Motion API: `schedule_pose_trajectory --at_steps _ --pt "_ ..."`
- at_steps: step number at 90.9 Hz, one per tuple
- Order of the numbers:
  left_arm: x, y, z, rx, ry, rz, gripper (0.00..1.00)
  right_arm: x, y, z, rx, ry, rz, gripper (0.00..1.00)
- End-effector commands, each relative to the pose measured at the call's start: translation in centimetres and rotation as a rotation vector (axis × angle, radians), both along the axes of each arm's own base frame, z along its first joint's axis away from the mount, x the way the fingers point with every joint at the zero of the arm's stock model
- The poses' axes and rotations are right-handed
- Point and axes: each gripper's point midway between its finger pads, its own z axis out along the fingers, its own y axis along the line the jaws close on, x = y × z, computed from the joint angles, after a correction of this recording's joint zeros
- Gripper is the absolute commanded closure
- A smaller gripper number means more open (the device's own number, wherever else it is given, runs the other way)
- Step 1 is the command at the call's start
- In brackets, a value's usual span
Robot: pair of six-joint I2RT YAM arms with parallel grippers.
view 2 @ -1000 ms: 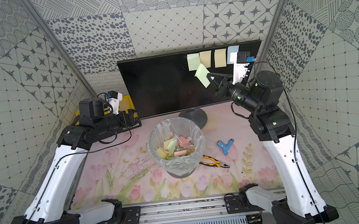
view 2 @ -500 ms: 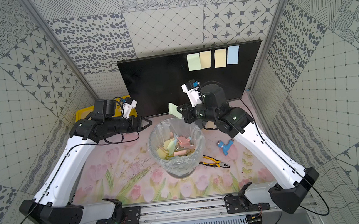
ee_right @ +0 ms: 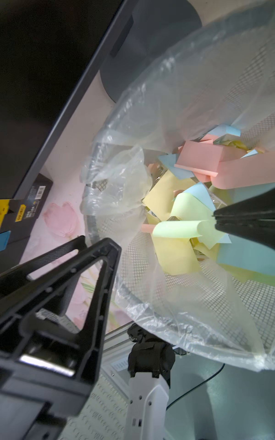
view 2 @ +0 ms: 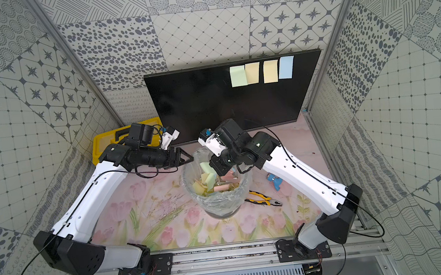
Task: Remove the sticky note from the monitor
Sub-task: Place the sticky note in the trash bin.
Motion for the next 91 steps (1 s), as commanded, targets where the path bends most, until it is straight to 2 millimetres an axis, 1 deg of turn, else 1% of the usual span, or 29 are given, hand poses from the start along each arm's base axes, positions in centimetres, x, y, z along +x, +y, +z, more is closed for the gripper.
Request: schedule_pose_trajectory --at_steps 1,19,31,38,46,63,80,91 --pt "0.1 -1.2 0.5 -0.050 -0.007 -0.031 0.36 -0.3 -0.7 -1.4 -0.125 -0.021 0.056 0.99" --pt "0.3 -1.1 0.5 -0.043 -0.018 -0.021 0.37 -0.3 -0.2 -1.7 -0.154 -0.033 0.076 0.71" --pt "0.3 -1.1 0.6 -0.040 -0.023 -0.019 0.37 -0.5 -0.2 -2.0 -0.168 -0.033 0.084 0.55" --pt "0.3 -1.0 0.6 -0.037 -0.026 -0.018 0.37 -0.6 -0.1 -1.9 -0.161 -0.029 0.093 0.48" --pt "0.2 -1.0 0.5 -0.033 -0.024 -0.018 0.37 -1.4 0.5 -1.7 -0.128 0.003 0.124 0.43" --pt "0.2 -0.8 0.4 -0.026 -0.031 -0.013 0.37 -3.3 2.5 -0.6 -0.004 0.101 0.188 0.38" --pt "0.1 -0.7 0.4 -0.026 -0.040 -0.004 0.38 -3.7 3.7 0.4 0.076 0.133 0.194 0.30" --pt "0.1 -0.3 0.4 -0.016 -0.068 0.018 0.36 -3.4 3.4 0.9 0.080 0.111 0.174 0.27"
